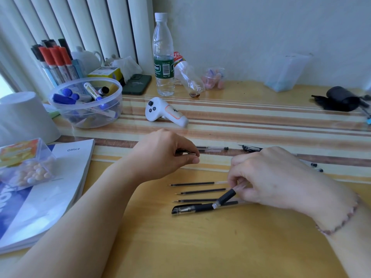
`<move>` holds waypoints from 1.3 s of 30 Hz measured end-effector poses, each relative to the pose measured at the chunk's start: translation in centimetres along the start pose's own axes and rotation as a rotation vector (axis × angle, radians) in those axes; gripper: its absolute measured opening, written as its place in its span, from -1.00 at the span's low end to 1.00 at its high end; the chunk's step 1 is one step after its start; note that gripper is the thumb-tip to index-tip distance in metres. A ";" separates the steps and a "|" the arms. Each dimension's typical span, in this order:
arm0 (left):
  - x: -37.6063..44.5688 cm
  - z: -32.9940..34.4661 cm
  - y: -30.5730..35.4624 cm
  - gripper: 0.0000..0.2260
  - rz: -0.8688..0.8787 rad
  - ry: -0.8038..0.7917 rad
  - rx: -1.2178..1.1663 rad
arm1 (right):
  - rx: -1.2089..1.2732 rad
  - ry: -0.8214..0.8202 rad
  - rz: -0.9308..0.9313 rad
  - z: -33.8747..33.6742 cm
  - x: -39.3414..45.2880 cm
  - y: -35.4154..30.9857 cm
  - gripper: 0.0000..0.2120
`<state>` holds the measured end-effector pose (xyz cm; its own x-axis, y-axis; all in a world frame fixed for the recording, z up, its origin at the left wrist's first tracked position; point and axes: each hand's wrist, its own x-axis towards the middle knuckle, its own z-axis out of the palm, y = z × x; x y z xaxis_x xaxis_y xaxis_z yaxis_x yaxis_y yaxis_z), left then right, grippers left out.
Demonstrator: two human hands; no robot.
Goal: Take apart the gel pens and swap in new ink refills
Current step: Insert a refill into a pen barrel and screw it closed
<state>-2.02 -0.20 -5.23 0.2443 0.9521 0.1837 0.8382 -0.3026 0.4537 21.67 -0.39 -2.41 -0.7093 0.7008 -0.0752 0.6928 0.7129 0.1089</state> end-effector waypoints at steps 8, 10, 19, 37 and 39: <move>0.1 0.1 0.1 -0.84 0.006 -0.021 0.010 | -0.075 0.006 0.050 0.1 -0.4 0.3 -0.84; 0.1 0.0 0.1 -0.84 0.003 -0.027 -0.030 | -0.073 0.005 0.044 0.3 -0.2 0.5 -0.88; 0.1 -0.3 0.3 -0.87 -0.008 -0.068 -0.176 | 0.102 0.009 0.095 -0.2 -0.6 2.4 -0.90; -0.1 -0.7 1.3 -0.86 0.071 -0.055 -0.510 | 0.396 0.109 0.277 -0.4 -1.7 3.7 -0.90; -0.1 -0.6 1.2 -0.88 0.065 -0.030 -0.514 | 0.434 0.120 0.279 -0.2 -1.6 3.8 -0.87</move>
<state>-1.38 -0.68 -4.16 0.3085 0.9291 0.2041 0.4750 -0.3363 0.8132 25.45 1.17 -1.64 -0.4824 0.8759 0.0145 0.8297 0.4621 -0.3132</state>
